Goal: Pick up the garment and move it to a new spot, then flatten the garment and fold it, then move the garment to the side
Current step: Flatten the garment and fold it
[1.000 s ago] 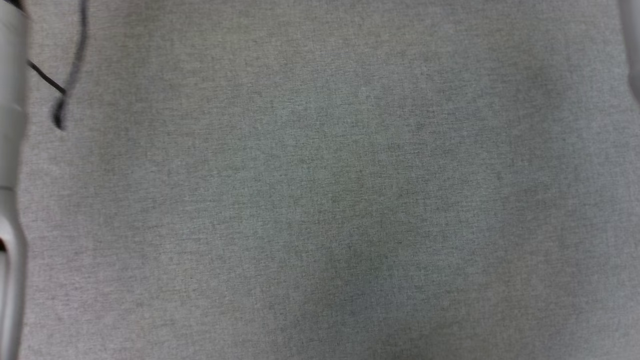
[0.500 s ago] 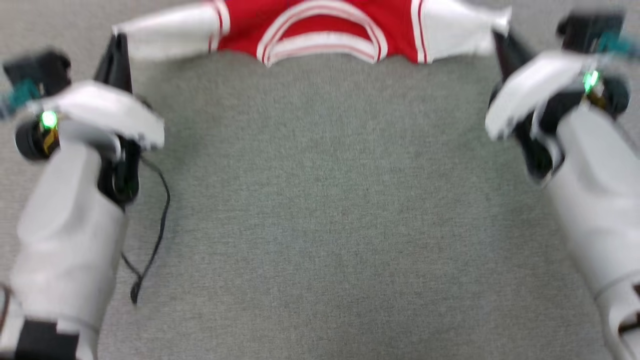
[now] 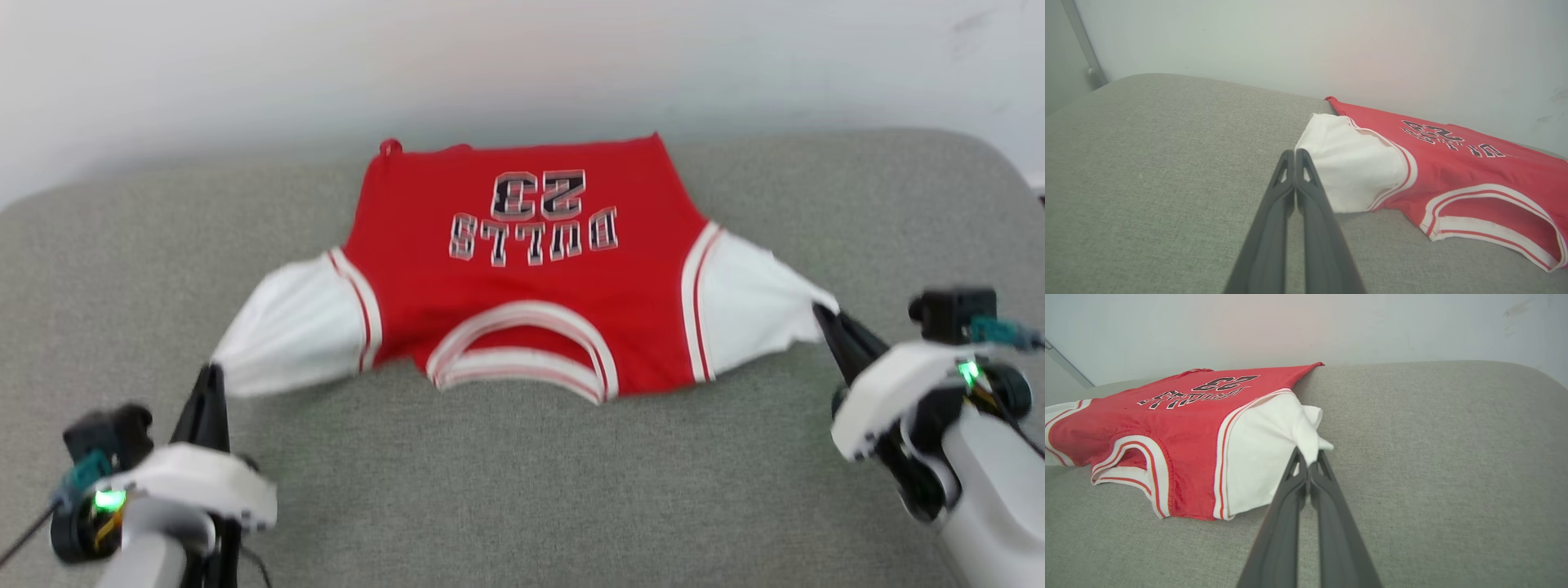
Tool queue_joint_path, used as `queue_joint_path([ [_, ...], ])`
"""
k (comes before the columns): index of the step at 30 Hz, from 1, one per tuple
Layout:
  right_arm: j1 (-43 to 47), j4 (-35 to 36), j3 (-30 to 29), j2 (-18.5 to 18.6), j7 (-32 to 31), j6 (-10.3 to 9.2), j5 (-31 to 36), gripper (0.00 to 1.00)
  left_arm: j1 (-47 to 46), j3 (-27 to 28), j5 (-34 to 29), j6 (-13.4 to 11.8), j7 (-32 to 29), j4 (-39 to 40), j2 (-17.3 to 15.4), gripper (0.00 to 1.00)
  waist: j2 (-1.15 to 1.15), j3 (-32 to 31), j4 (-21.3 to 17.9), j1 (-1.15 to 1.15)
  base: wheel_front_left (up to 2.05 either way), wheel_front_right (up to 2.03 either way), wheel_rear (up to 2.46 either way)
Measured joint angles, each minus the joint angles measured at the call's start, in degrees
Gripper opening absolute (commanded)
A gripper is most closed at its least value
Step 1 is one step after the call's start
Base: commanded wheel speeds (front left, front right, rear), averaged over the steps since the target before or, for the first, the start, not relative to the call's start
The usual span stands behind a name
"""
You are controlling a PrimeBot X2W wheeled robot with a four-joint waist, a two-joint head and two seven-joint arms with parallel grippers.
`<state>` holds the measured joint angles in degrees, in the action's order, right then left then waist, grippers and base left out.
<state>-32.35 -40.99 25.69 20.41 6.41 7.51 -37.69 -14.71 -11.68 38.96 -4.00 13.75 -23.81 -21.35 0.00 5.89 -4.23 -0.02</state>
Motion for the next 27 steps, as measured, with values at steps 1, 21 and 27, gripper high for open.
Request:
queue_joint_path([
  [1,2.22,1.64,-0.75,0.63,-1.00,0.00,0.12,0.00,2.37,0.09,-0.07,-1.00,-0.63,1.90,-0.42,0.00,0.00,-0.92,-0.01,0.00,0.00,0.00,0.00],
  [21,46.56,36.96,-23.96,-7.64,-34.81,-0.01,15.89,1.00,31.64,-2.72,-1.34,-14.05,-11.59,27.84,-3.35,0.00,0.00,-6.86,3.16,0.00,0.00,0.00,0.00],
  [27,40.25,41.52,-27.85,-8.75,-31.06,-0.01,17.19,1.00,27.86,-3.82,-3.12,-13.16,-9.98,30.04,-3.10,0.00,0.00,-5.47,3.83,0.01,0.00,0.00,0.00],
])
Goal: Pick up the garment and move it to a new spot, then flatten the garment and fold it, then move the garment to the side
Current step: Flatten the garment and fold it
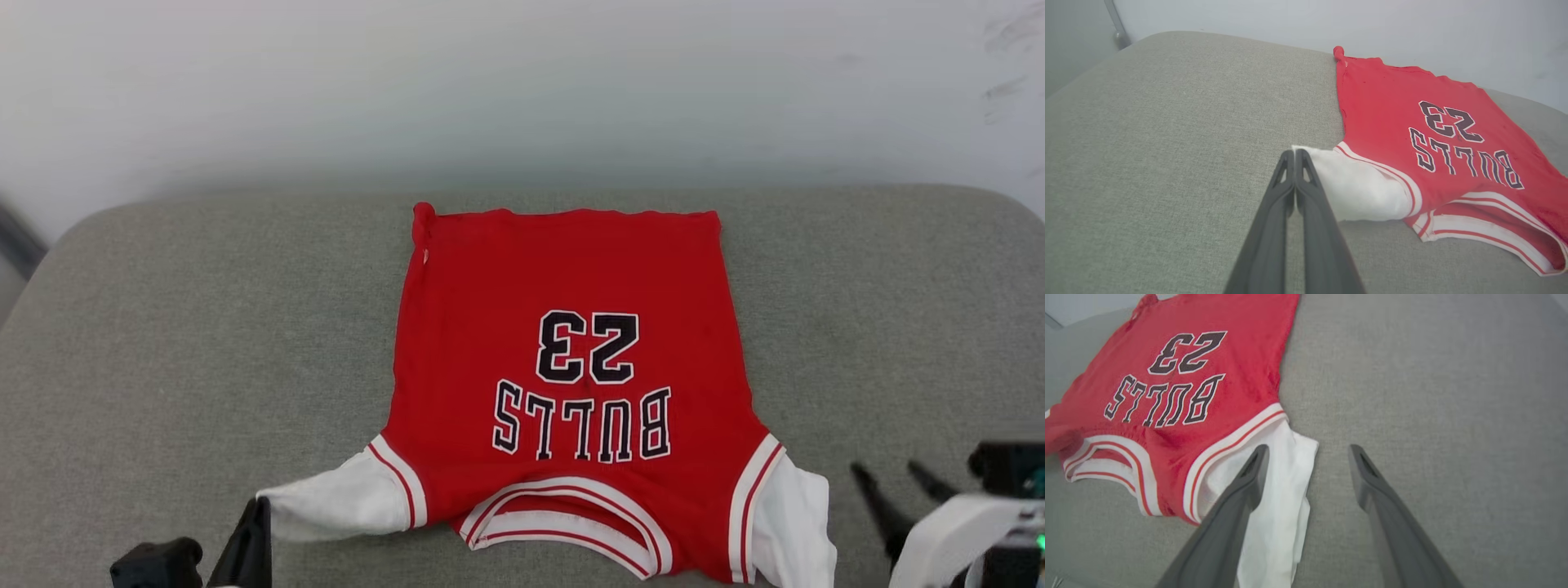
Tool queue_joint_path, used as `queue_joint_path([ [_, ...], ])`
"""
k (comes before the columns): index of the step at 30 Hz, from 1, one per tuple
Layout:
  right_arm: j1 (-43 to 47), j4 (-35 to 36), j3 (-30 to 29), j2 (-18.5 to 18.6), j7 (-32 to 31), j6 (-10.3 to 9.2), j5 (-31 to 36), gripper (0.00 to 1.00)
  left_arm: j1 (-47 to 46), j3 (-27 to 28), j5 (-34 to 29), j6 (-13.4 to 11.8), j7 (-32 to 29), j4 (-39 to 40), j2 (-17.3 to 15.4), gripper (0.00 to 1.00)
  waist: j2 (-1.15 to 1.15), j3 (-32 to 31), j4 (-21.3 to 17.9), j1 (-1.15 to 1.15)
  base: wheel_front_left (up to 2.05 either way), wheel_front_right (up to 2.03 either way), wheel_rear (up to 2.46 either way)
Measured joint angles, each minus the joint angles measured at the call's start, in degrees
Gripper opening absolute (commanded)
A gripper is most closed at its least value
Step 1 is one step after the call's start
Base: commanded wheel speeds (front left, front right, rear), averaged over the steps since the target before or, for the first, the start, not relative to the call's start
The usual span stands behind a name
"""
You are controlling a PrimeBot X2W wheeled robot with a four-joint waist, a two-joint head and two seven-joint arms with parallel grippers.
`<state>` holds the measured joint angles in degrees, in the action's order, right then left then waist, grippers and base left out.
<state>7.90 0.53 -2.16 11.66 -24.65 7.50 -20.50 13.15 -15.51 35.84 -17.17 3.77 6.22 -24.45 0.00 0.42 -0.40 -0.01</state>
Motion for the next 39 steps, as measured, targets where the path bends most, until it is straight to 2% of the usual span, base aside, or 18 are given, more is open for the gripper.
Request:
queue_joint_path([
  [3,-7.79,-2.16,-3.93,-1.08,3.58,-0.01,1.77,1.00,-2.34,-0.13,-0.88,0.09,0.96,1.15,0.14,0.00,0.00,1.62,0.05,0.00,0.00,0.00,0.00],
  [7,-20.02,-10.03,-6.95,-1.79,5.21,0.00,1.76,1.00,-6.66,-1.01,-2.16,1.08,1.81,2.93,0.46,0.00,0.00,4.96,0.64,0.01,0.00,0.00,0.00],
  [11,-33.37,-18.66,-7.82,1.58,3.38,0.00,2.53,1.00,-12.18,-2.46,-3.56,2.59,3.11,4.47,1.51,0.00,0.00,9.60,2.16,0.02,0.00,0.00,0.00],
  [18,-54.19,-31.18,-7.21,4.34,-7.98,0.00,4.82,1.00,-19.36,-4.49,-5.03,4.90,5.92,5.42,3.60,0.00,0.00,18.82,5.92,0.02,0.00,0.00,0.00],
  [23,-65.29,-36.69,-7.09,6.04,-17.14,0.00,5.87,1.00,-23.49,-6.11,-5.86,6.72,6.86,5.25,4.75,0.00,0.00,24.84,9.20,0.02,0.00,0.00,0.00],
  [30,-75.48,-41.06,-8.86,6.55,-22.28,0.00,9.91,1.00,-27.92,-7.32,-6.34,8.95,7.68,4.45,5.46,0.00,0.00,31.91,13.61,0.02,0.00,0.00,0.00],
  [37,-78.39,-45.02,-12.72,7.23,-25.47,0.01,13.49,1.00,-29.87,-8.06,-6.28,10.13,8.61,2.09,6.52,0.00,0.00,35.78,17.50,0.01,0.00,0.00,0.00],
  [38,-78.58,-45.26,-13.48,7.31,-26.20,0.03,14.24,0.97,-29.89,-8.16,-6.27,10.23,8.72,1.72,6.65,0.00,0.00,35.93,17.82,0.01,0.00,0.00,0.00],
  [39,-78.76,-45.44,-14.18,7.31,-26.69,0.04,14.89,0.23,-29.91,-8.26,-6.26,10.42,8.82,1.40,6.77,0.00,0.00,35.93,18.03,0.01,0.00,0.00,0.00],
])
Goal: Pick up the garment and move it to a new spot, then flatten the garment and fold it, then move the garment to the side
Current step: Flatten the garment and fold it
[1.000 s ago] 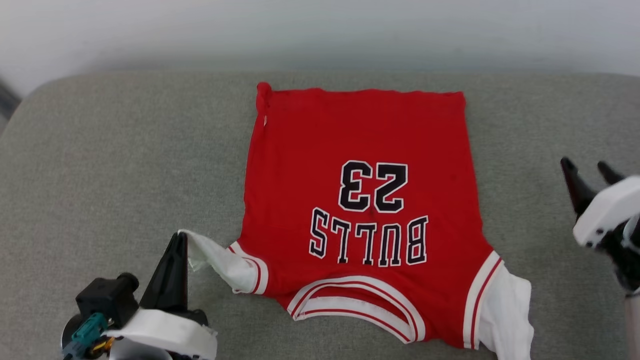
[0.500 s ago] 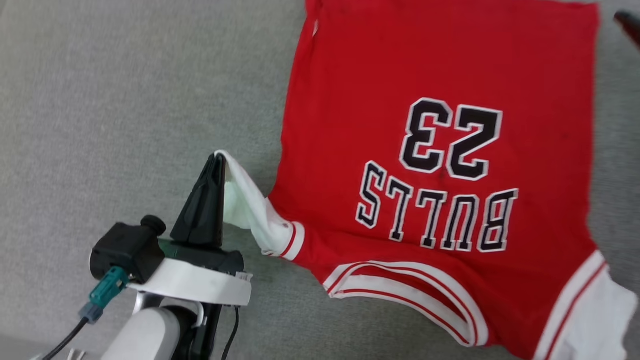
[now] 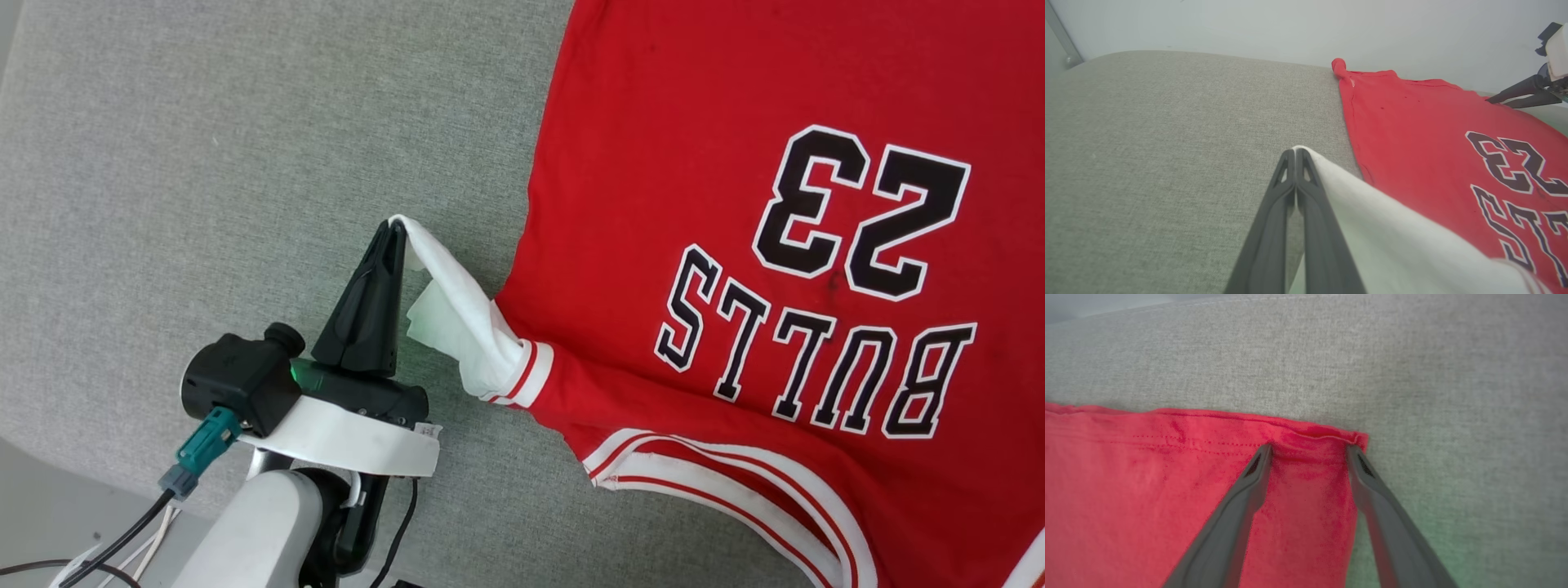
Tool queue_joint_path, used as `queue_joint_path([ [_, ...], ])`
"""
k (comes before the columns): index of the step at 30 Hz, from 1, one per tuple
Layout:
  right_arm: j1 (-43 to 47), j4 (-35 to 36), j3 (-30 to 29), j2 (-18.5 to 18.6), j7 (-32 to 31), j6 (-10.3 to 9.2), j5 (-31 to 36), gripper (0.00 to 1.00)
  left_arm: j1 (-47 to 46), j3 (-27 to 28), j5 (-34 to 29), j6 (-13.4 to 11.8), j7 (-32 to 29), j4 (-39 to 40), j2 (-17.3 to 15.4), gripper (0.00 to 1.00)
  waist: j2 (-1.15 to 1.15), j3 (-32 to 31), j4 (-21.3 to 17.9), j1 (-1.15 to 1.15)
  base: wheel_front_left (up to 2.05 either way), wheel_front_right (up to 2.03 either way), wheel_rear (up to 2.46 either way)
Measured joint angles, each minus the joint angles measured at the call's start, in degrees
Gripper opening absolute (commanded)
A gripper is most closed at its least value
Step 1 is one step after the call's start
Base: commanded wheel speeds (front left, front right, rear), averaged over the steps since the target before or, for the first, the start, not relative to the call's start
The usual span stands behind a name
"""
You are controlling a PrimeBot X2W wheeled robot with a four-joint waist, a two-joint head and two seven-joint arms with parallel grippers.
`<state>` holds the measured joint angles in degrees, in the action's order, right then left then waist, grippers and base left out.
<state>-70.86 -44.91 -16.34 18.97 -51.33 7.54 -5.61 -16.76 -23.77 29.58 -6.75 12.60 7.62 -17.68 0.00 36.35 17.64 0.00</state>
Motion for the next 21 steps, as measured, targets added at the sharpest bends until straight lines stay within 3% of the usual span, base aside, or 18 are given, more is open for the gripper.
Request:
queue_joint_path([
  [1,-0.20,-0.32,-0.57,-0.08,-0.23,0.00,0.56,0.00,-0.03,-0.10,0.01,0.05,0.11,-0.27,0.08,0.00,0.00,-0.15,0.07,0.00,0.00,0.00,0.00],
  [8,0.59,-1.18,-0.98,-0.43,1.02,-0.04,2.74,0.00,-0.24,-0.96,0.35,0.27,0.16,-2.47,0.44,0.00,0.00,-2.70,-0.03,0.01,0.00,0.00,0.00],
  [13,2.54,-0.11,3.58,0.71,2.81,-0.03,3.46,0.00,0.53,-0.91,0.88,0.04,-0.35,-4.83,0.20,0.00,0.00,-6.23,-0.98,0.00,0.00,0.00,0.00],
  [21,13.84,6.37,12.94,4.14,3.49,-0.03,-3.08,0.00,6.08,-0.03,1.99,-2.29,-2.90,-6.05,-1.99,0.00,0.00,-15.53,-4.25,0.00,0.00,0.00,0.00],
])
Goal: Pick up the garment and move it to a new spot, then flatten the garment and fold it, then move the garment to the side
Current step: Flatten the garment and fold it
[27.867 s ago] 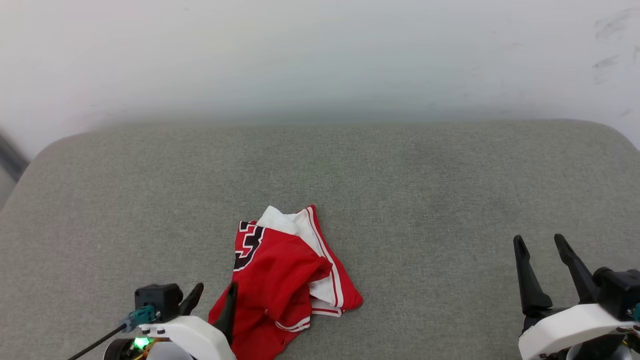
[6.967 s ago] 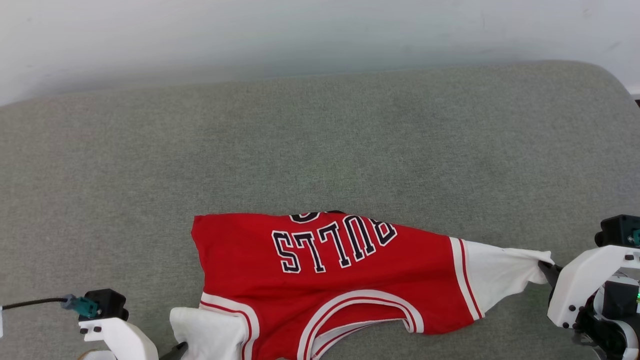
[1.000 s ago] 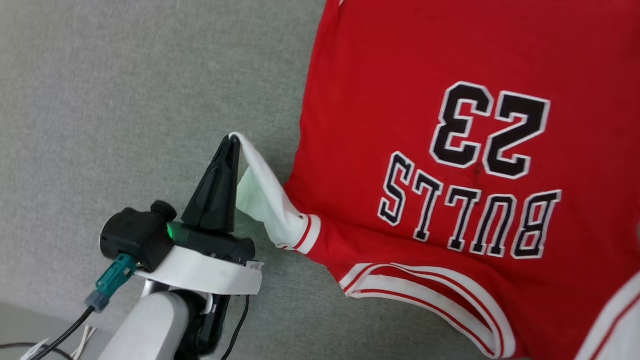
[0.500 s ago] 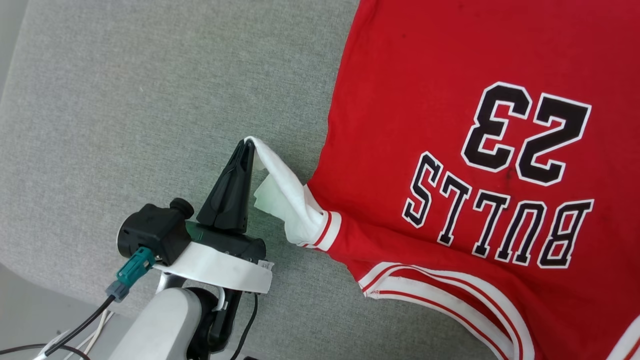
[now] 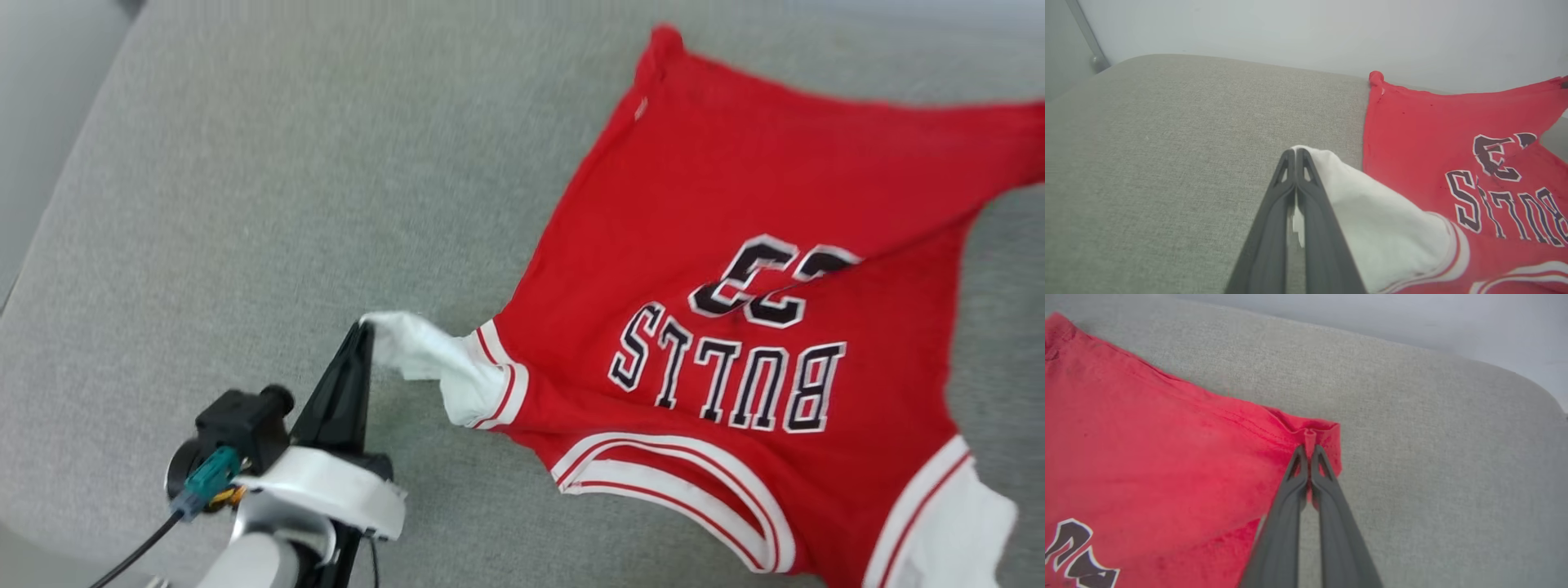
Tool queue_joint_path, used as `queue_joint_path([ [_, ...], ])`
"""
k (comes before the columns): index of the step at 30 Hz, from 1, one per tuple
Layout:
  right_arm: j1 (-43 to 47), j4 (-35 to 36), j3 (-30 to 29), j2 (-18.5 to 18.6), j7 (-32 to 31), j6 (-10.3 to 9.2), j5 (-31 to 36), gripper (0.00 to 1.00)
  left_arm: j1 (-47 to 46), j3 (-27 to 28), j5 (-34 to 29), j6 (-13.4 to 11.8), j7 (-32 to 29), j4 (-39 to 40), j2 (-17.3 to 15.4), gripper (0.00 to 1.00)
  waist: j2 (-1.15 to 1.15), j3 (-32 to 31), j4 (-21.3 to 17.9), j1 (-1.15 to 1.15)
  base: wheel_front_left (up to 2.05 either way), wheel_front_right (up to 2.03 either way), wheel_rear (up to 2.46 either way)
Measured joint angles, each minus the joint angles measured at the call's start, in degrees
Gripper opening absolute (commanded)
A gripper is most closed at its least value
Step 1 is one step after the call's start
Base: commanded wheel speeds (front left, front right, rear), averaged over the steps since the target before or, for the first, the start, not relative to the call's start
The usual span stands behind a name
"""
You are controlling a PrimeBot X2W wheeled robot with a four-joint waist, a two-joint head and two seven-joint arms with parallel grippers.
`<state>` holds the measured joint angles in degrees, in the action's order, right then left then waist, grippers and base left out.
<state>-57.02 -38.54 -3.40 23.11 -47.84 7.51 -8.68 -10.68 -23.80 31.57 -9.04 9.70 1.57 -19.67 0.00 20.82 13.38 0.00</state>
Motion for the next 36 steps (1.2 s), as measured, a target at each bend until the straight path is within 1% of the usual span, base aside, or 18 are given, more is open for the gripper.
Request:
queue_joint_path([
  [2,4.78,3.27,2.45,1.16,-0.46,0.00,-2.19,0.00,2.24,0.65,1.08,-0.65,-0.55,0.03,-0.55,0.00,0.00,-2.77,-1.04,0.00,0.00,0.00,0.00],
  [3,7.51,4.92,2.75,1.46,-1.04,0.00,-3.79,0.00,3.38,1.03,1.59,-1.13,-0.78,0.05,-0.75,0.00,0.00,-4.23,-1.61,-0.01,0.00,0.00,0.00],
  [5,13.99,9.42,4.38,3.02,-3.02,0.01,-4.99,0.00,5.87,1.72,2.08,-2.14,-1.49,0.49,-1.58,0.00,0.00,-7.10,-2.82,-0.01,0.00,0.00,0.00],
  [7,20.91,14.25,4.35,4.13,-5.69,0.00,-7.26,0.00,8.22,2.41,2.57,-3.41,-2.18,1.36,-2.30,0.00,0.00,-9.78,-4.17,-0.02,0.00,0.00,0.00],
  [8,24.70,17.17,4.71,4.83,-6.98,-0.01,-7.30,0.00,9.48,2.72,2.75,-4.14,-2.59,1.78,-2.65,0.00,0.00,-11.07,-4.94,-0.02,0.00,0.00,0.00],
  [10,32.27,22.62,3.55,4.98,-9.81,0.00,-9.46,0.00,12.16,3.64,3.37,-5.50,-3.21,2.52,-3.36,0.00,0.00,-13.28,-6.62,-0.03,0.00,0.00,0.00],
  [14,48.20,33.73,2.78,4.95,-15.45,0.00,-11.22,0.00,16.32,4.87,4.03,-7.56,-4.54,4.19,-4.95,0.00,0.00,-16.39,-10.66,-0.03,0.00,0.00,0.00],
  [16,54.71,37.69,0.76,3.47,-18.26,-0.01,-12.70,0.00,17.41,5.36,4.38,-8.20,-5.06,5.13,-5.36,0.00,0.00,-17.53,-12.58,-0.03,0.00,0.00,0.00],
  [18,60.69,40.97,0.01,2.26,-20.17,0.01,-12.50,0.00,18.33,5.47,4.46,-8.66,-5.71,5.88,-5.84,0.00,0.00,-18.51,-14.23,-0.02,0.00,0.00,0.00],
  [21,68.03,43.84,-1.78,-1.35,-22.43,0.01,-13.01,0.00,19.25,5.44,4.59,-9.12,-6.89,6.88,-6.43,0.00,0.00,-19.84,-16.19,-0.03,0.00,0.00,0.00],
  [23,70.73,44.50,-2.89,-4.10,-22.79,-0.01,-13.00,0.00,19.52,5.43,4.90,-9.14,-7.23,7.51,-6.59,0.00,0.00,-20.30,-17.21,-0.02,0.00,0.00,0.00],
  [24,71.47,44.73,-3.58,-5.23,-22.70,-0.01,-12.89,0.18,19.53,5.37,4.90,-9.14,-7.46,7.71,-6.78,0.00,0.00,-20.42,-17.62,-0.02,0.00,0.00,0.00],
  [25,71.53,44.90,-4.28,-6.46,-22.01,-0.02,-13.05,1.00,19.56,5.35,4.90,-9.17,-7.56,7.81,-6.87,0.00,0.00,-20.46,-17.92,-0.02,0.00,0.00,0.00],
  [26,71.49,45.48,-4.44,-7.25,-20.45,-0.01,-13.02,1.00,19.56,5.39,4.90,-9.23,-7.60,7.93,-6.94,0.00,0.00,-20.47,-18.12,-0.02,0.00,0.00,0.00],
  [28,70.35,46.40,-5.61,-8.20,-15.04,0.00,-12.59,1.00,19.58,5.45,4.90,-9.38,-7.76,8.21,-7.10,0.00,0.00,-20.31,-18.38,-0.02,0.00,0.00,0.00],
  [30,67.94,46.78,-6.65,-8.05,-8.00,-0.01,-11.07,1.00,19.54,5.38,4.89,-9.39,-8.01,8.53,-7.22,0.00,0.00,-19.95,-18.49,-0.02,0.00,0.00,0.00],
  [34,61.47,45.06,-9.15,-10.36,7.84,-0.01,-10.33,1.00,18.44,5.13,4.66,-9.36,-8.27,8.99,-7.32,0.00,0.00,-18.71,-18.46,0.00,0.00,0.00,0.00],
  [36,58.45,43.07,-9.96,-11.26,13.79,-0.01,-10.34,1.00,17.57,4.94,4.55,-9.35,-8.61,9.43,-7.30,0.00,0.00,-17.85,-18.32,-0.01,0.00,0.00,0.00],
])
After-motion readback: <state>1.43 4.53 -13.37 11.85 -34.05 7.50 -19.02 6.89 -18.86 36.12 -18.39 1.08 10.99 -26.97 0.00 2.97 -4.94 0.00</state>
